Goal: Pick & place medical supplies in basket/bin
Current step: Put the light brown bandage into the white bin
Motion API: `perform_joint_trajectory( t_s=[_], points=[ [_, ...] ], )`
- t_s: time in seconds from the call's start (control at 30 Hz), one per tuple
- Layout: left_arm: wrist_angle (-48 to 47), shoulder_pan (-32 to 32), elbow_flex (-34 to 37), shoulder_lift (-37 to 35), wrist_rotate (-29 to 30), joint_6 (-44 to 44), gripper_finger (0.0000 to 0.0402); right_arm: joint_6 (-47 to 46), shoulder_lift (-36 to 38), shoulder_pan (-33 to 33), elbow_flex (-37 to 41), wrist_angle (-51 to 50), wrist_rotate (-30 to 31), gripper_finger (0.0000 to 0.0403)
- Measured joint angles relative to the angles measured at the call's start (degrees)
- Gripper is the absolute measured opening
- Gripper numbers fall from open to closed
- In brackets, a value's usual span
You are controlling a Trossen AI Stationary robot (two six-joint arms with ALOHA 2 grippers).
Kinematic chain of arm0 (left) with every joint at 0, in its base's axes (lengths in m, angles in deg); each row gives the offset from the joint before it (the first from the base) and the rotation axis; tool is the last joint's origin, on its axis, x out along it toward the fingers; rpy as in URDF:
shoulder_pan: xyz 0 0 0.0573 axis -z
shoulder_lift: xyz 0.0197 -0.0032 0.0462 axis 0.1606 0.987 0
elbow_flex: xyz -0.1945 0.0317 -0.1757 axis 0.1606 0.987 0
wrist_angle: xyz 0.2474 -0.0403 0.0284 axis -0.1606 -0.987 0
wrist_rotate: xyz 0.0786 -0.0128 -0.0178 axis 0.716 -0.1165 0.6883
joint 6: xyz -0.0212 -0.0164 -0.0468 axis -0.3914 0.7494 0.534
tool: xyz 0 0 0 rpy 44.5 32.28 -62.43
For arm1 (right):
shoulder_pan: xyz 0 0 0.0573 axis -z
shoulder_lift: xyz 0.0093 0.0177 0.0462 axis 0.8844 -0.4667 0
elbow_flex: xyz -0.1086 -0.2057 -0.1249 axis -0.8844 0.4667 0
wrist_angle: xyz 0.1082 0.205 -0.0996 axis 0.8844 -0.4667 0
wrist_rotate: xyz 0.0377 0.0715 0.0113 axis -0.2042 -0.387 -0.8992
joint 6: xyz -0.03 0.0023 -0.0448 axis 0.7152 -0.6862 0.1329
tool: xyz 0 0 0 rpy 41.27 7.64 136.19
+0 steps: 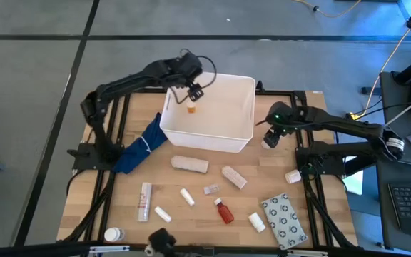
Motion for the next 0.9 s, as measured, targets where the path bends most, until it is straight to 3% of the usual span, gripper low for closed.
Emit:
perform_joint_trajectory(
  t_s=[0.17,0.47,0.57,0.73,0.9],
  points=[
    [4.7,-0.1,7.9,-8.3,0.9,1.6,0.0271,9.1,-7.2,-0.1,-4.5,-5.5,-1.0,0.0227],
    [11.4,0.2,24.9,-18.0,0.5,4.5,0.0270,38.1,-16.6,-0.4,-7.6,-14.3,3.9,0.0227],
    [12.1,0.2,28.4,-19.2,0.5,5.8,0.0271,41.5,-18.2,-0.9,-6.2,-13.6,4.5,0.0227],
    [13.8,0.2,30.5,-19.8,1.2,6.1,0.0269,44.4,-19.1,-2.1,-3.5,-7.9,11.5,0.0217],
    [15.6,0.3,30.7,-19.6,0.4,6.3,0.0271,48.9,-19.1,-2.3,-1.9,-3.1,9.5,0.0191]
  ],
)
